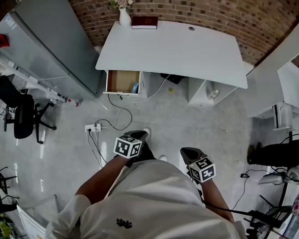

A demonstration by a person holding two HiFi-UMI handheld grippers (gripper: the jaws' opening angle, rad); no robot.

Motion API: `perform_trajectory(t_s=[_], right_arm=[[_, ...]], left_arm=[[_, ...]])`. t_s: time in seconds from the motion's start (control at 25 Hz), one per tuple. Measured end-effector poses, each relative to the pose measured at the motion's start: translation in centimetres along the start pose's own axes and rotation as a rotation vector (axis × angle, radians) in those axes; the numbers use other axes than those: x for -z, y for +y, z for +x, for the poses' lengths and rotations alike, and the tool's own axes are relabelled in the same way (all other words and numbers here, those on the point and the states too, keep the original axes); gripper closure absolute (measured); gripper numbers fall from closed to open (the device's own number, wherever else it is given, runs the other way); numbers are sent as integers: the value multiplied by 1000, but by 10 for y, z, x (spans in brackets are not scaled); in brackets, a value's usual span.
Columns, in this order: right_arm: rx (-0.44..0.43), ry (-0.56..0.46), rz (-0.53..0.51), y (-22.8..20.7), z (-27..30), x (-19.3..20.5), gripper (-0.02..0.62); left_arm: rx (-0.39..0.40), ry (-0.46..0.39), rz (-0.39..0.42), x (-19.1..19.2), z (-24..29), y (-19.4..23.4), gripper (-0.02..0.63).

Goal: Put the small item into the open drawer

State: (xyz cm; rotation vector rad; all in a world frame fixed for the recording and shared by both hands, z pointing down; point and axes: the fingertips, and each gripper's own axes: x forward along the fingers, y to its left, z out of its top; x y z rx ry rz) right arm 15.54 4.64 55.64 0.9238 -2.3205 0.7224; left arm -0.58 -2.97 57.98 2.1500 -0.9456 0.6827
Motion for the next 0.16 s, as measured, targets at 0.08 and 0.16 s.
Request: perform_trajectory(t_s=[0.08, 0.16], right_arm=[[6, 2, -2, -7, 8, -10, 566], [11, 3, -5, -14, 17, -22, 566]], left_arm=[[-1, -9, 3, -15, 4, 12, 577], [0, -20, 1, -31, 9, 25, 577]])
